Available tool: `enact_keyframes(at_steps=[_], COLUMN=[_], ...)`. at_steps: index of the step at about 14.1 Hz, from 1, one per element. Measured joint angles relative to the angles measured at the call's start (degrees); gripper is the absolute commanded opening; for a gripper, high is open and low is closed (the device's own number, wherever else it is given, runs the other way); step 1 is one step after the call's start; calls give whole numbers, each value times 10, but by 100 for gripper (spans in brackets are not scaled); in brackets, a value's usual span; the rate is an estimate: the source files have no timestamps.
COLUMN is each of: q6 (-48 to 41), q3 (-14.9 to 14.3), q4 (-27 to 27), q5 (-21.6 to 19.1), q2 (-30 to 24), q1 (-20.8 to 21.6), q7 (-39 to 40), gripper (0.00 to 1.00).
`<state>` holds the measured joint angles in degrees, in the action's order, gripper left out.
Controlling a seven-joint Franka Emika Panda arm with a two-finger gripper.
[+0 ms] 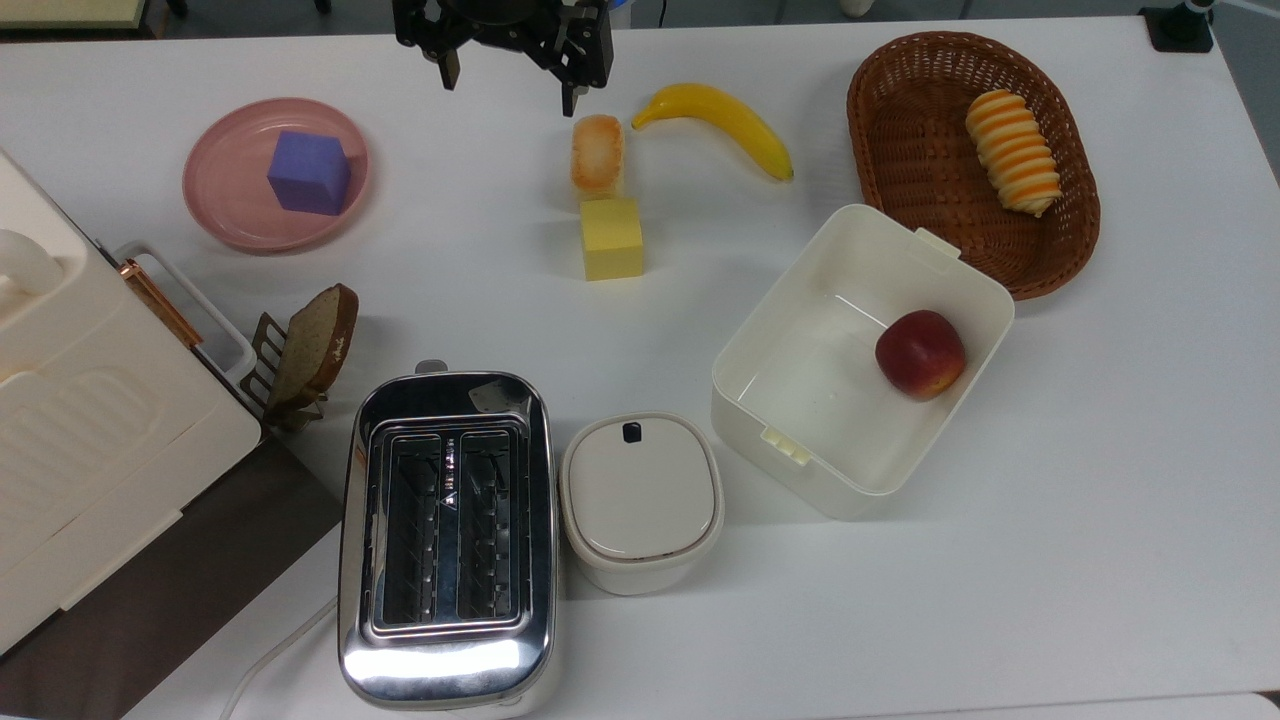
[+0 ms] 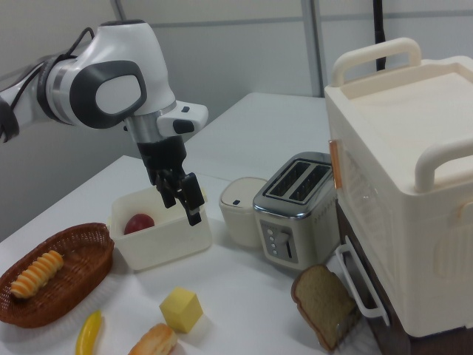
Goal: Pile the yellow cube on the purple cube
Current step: 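Move the open gripper down over the yellow cube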
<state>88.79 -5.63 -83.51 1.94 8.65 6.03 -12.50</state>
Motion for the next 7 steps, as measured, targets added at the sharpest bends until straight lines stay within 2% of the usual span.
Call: enact_keyframes(at_steps=[7], q6=[-4], q3=[-1], q4=[-20], q5=[-14], q2=[9], q1=[0], q7=[23], gripper=[100])
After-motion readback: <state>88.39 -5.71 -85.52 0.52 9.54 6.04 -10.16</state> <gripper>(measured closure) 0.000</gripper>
